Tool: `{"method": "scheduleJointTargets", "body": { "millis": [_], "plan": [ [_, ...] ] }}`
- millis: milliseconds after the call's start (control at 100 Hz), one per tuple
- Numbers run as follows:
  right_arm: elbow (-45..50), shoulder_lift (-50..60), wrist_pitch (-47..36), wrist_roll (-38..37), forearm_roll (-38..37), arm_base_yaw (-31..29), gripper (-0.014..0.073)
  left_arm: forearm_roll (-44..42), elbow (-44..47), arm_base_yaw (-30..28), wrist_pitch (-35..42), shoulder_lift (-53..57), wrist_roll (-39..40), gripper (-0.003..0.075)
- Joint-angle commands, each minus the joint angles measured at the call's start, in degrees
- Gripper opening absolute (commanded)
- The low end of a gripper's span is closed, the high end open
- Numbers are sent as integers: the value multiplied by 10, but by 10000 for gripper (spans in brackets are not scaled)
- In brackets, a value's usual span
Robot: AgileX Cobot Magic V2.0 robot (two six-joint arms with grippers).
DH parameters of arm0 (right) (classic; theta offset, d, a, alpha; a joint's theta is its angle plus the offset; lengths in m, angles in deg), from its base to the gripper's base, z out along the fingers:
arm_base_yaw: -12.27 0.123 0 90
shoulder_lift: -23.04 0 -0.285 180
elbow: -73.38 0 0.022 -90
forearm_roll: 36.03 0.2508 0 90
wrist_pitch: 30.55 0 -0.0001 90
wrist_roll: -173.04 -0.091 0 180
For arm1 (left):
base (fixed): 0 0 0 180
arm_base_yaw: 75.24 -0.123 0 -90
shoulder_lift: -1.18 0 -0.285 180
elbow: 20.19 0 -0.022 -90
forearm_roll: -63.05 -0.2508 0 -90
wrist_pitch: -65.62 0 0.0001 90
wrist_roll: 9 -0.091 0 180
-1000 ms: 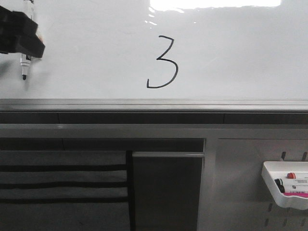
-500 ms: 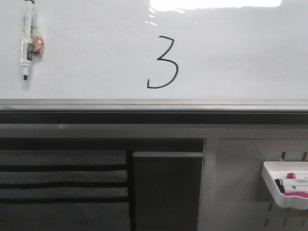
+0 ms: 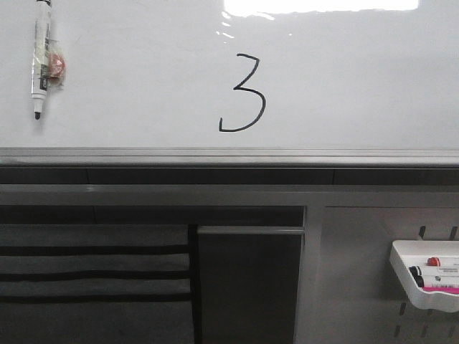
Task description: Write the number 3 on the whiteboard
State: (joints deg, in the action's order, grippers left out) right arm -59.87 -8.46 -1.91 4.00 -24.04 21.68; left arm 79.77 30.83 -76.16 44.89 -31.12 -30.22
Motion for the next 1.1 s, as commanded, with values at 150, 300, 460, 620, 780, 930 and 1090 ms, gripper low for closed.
{"method": "scheduleJointTargets", "body": {
  "millis": [150,300,460,620,780,930,1090],
  "plan": [
    [-7,-1,-35,7,-2,-5,-69,21,5,-1,51,-3,6,-20],
    [-7,-1,-35,7,-2,-5,-69,21,6,-1,50,-3,6,-20],
    [-7,-1,-35,7,-2,-5,-69,24,25,11,50,44,6,-20],
    [-7,-1,-35,7,-2,-5,-69,-5,74,11,74,139,6,-20],
    [-7,-1,-35,7,-2,-5,-69,6,148,11,171,191,6,-20],
    [-7,-1,-35,7,-2,-5,-69,-35,208,11,200,236,82,-20],
    [-7,-1,-34,7,-2,-5,-69,-141,255,11,228,263,182,-20]
  ]
}}
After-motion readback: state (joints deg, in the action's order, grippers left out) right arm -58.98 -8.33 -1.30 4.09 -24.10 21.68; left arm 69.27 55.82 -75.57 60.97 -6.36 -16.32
